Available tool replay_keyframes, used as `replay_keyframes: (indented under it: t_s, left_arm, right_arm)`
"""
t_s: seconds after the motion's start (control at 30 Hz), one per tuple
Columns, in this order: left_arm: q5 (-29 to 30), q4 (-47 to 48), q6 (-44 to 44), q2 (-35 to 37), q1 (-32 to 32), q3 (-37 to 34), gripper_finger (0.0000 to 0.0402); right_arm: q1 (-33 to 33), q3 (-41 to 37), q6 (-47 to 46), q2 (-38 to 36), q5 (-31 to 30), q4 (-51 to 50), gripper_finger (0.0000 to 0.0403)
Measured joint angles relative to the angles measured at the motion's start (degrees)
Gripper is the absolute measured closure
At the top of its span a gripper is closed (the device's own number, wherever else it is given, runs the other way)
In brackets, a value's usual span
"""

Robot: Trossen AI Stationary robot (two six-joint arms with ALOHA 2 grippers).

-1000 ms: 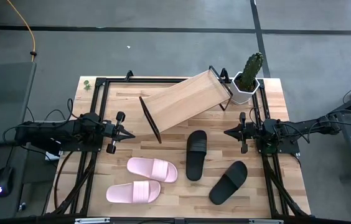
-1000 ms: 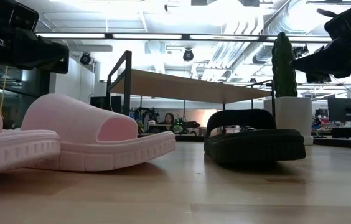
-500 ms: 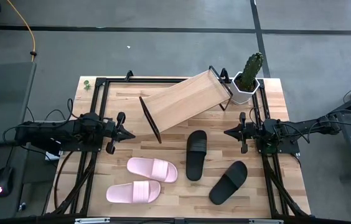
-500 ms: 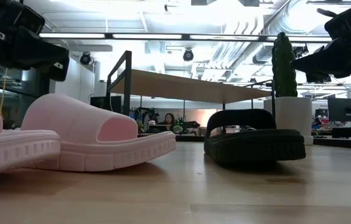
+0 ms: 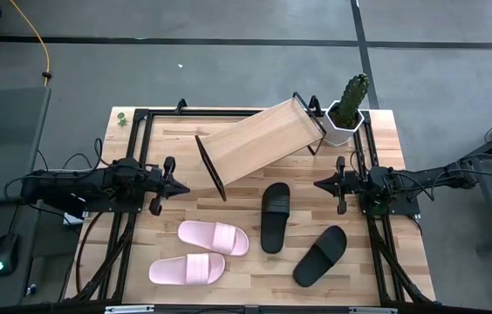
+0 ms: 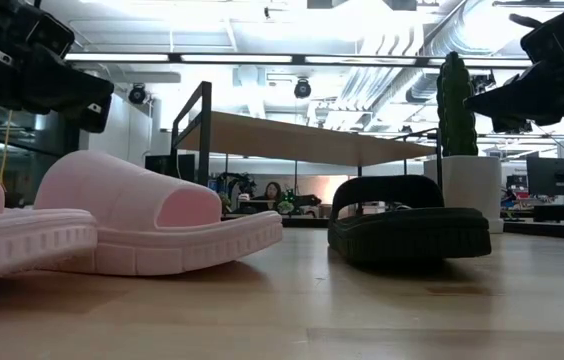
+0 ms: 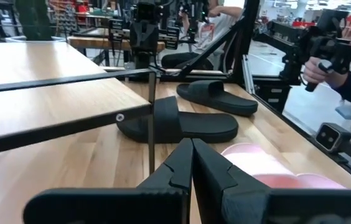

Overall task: Pick and place slides into the shelf
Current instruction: Put the right black slide on the shelf

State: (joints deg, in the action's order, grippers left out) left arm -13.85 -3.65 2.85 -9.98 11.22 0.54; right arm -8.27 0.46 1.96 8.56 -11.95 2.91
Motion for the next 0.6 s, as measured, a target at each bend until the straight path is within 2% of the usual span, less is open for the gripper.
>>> replay_keyframes:
  t_s: [0.1, 0.4, 0.5, 0.6]
  left_arm:
    - [-0.01, 0.17, 0.42, 0.00, 0.00, 0.00, 0.0401]
    - [0.18, 0.41, 0.10, -0.01, 0.00, 0.00, 0.0401]
    - [2.74, 0.21, -2.66, 0.00, 0.00, 0.00, 0.0401]
    - [6.59, 0.27, -3.03, 0.00, 0.00, 0.00, 0.0401]
  right_arm:
    - [0.00, 0.01, 0.45, -0.01, 0.20, -0.12, 0.0402]
    - [0.00, -0.01, 10.87, -0.01, 0.21, -0.07, 0.0402]
    - [0.00, 0.00, 12.93, -0.01, -0.01, -0.09, 0.0402]
    - [0.00, 0.00, 10.06, 0.00, 1.17, -0.23, 0.0402]
